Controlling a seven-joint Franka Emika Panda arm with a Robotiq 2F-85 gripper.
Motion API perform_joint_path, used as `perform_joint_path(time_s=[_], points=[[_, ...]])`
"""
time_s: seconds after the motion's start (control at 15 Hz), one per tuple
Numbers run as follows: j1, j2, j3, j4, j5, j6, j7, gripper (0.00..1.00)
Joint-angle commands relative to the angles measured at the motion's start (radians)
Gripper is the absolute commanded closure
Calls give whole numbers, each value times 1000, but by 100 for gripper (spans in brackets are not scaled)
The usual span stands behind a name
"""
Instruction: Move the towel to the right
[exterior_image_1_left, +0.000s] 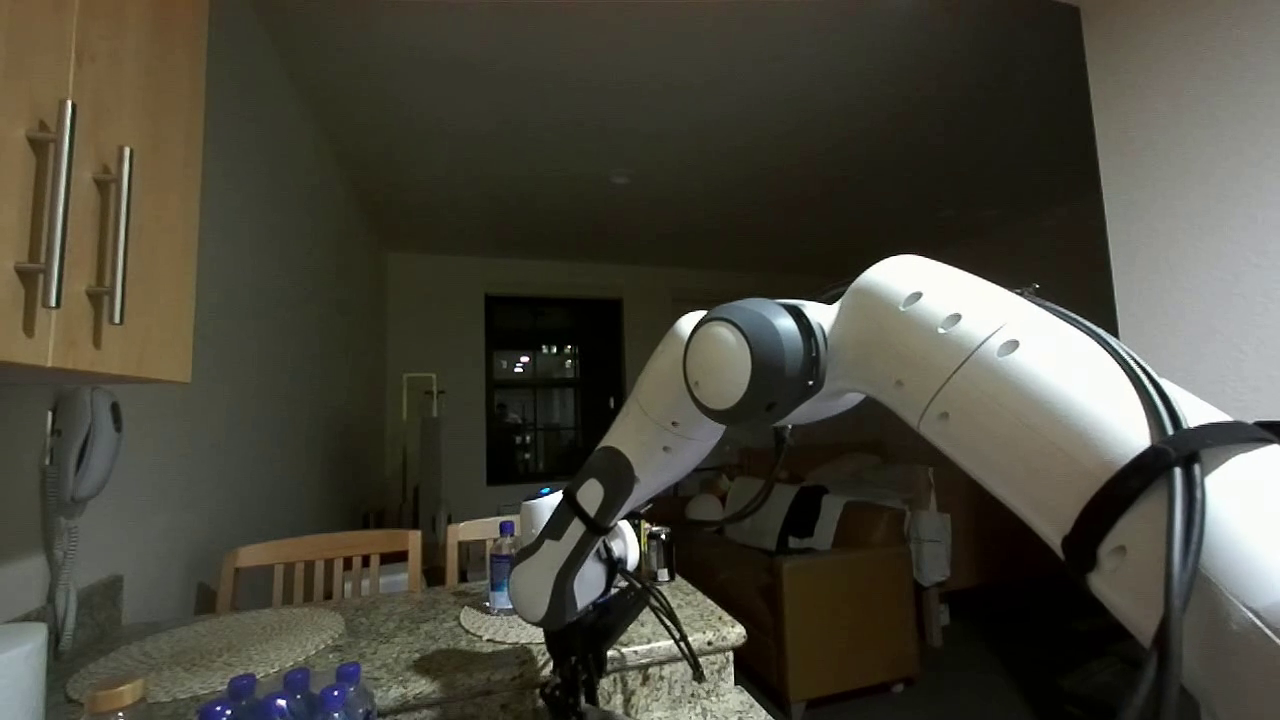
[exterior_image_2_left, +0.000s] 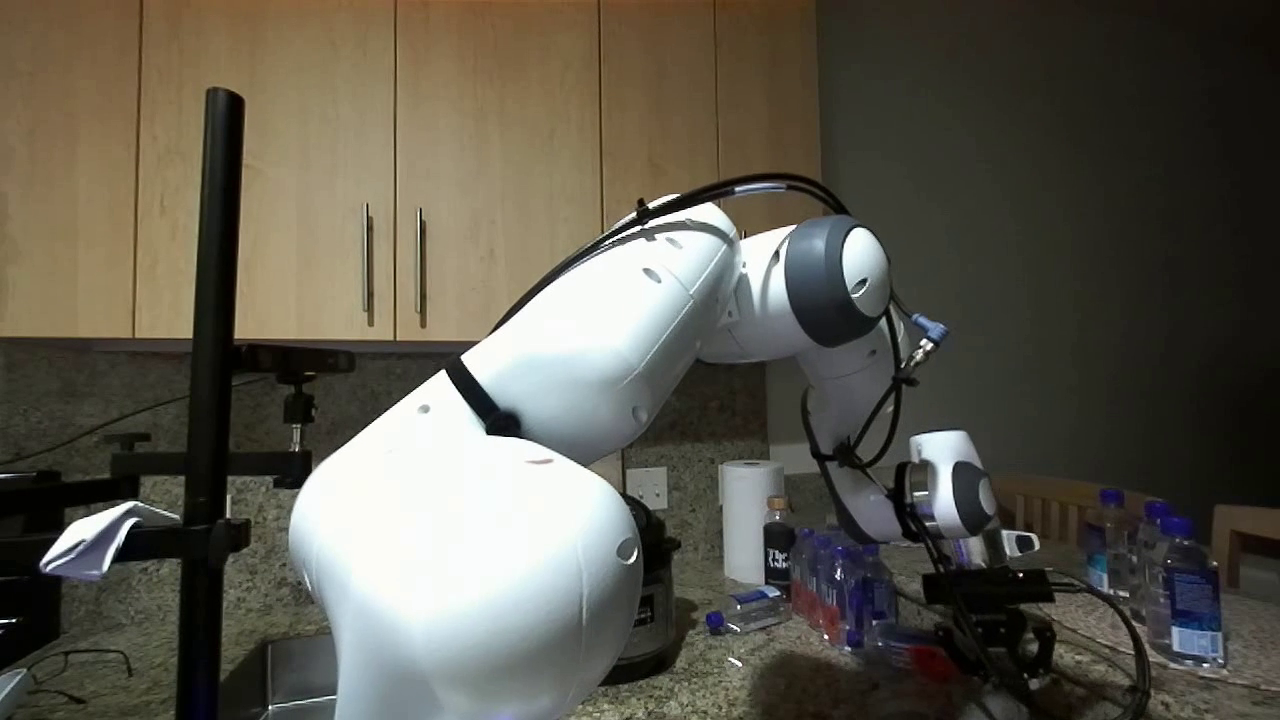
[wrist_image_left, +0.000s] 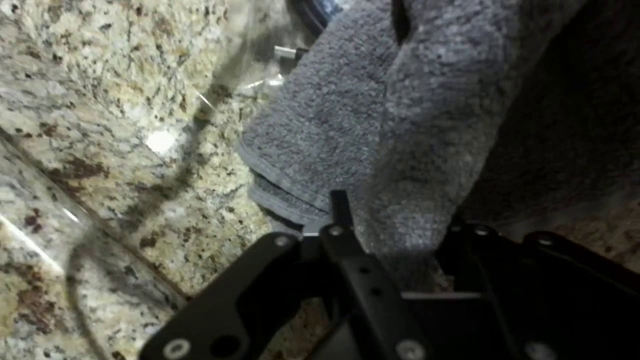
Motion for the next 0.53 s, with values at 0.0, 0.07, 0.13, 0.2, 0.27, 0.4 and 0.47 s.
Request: perform_joint_path(time_s=[0.0,0.07,0.13,0.2,0.27,0.4,0.47], points=[[-96,-59,71,-40,68,-61,-75,27],[-119,-71,84,-46,85,-70,-94,21],[-139,-79,95,-49,99,-80,-113,14],[-163,-92,107,-58,117,-94,-142,8],[-190,-103,123,-65,137,-119,-182,1],[-248,-120,158,-87,185,-180,-282,0],[-278,-125,176,-95,214,-213,-340,0]])
